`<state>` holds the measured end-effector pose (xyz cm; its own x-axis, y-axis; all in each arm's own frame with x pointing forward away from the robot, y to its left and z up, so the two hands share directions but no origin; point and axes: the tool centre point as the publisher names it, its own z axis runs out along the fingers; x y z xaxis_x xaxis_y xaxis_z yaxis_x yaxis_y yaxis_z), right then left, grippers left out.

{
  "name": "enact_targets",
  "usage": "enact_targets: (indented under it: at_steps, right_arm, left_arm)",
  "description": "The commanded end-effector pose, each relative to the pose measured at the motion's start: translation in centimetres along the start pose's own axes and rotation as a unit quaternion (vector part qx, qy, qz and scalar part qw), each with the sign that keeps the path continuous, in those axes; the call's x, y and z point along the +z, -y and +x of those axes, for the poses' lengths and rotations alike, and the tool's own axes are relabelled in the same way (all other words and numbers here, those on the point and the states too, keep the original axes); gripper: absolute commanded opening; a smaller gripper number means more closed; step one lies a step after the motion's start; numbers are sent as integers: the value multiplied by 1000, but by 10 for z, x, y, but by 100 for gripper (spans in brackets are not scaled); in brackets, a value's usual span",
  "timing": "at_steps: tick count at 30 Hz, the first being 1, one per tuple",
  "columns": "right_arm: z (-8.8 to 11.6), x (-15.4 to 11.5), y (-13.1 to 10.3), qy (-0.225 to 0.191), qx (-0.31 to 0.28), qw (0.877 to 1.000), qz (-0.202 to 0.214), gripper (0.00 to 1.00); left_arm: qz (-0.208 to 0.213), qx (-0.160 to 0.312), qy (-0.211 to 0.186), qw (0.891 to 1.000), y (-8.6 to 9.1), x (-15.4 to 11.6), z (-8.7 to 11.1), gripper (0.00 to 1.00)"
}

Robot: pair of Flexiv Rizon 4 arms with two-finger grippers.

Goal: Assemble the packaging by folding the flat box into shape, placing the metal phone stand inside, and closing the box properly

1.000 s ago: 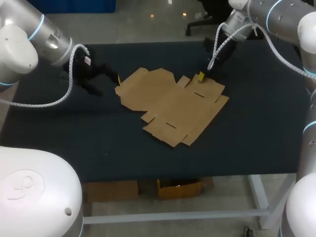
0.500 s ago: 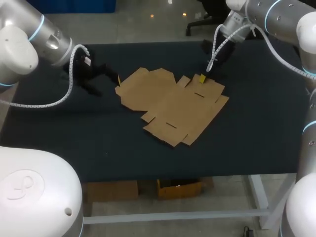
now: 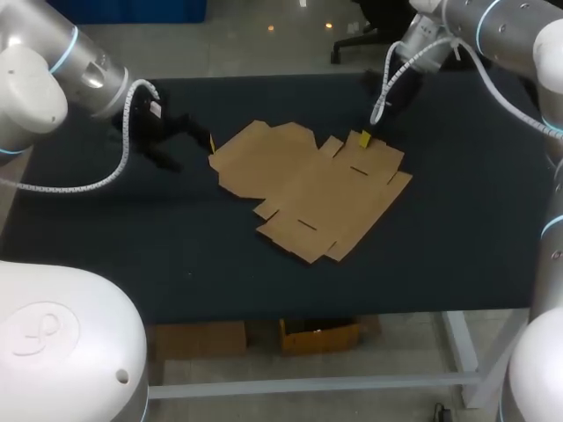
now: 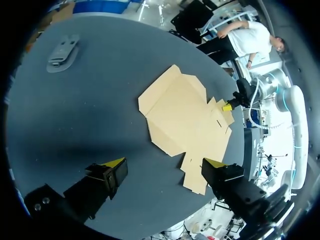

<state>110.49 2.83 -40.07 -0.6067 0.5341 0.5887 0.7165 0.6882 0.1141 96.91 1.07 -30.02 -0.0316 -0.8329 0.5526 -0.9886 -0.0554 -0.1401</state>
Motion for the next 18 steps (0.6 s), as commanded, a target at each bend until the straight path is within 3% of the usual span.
enact_targets:
  at_steps: [1,10,18]
  right_arm:
    - [-1,-9,0,-139,9,990,8,0]
    - [-5,-11,5,-151,43,984,-87,0]
    - [-1,-12,4,-148,68,980,-115,0]
  left_arm:
    - [0,1,2,1000,-1,-1,2,100]
    - [0,5,4,1000,-1,-2,4,100]
    - [-1,6,6,1000,-1,-3,5,100]
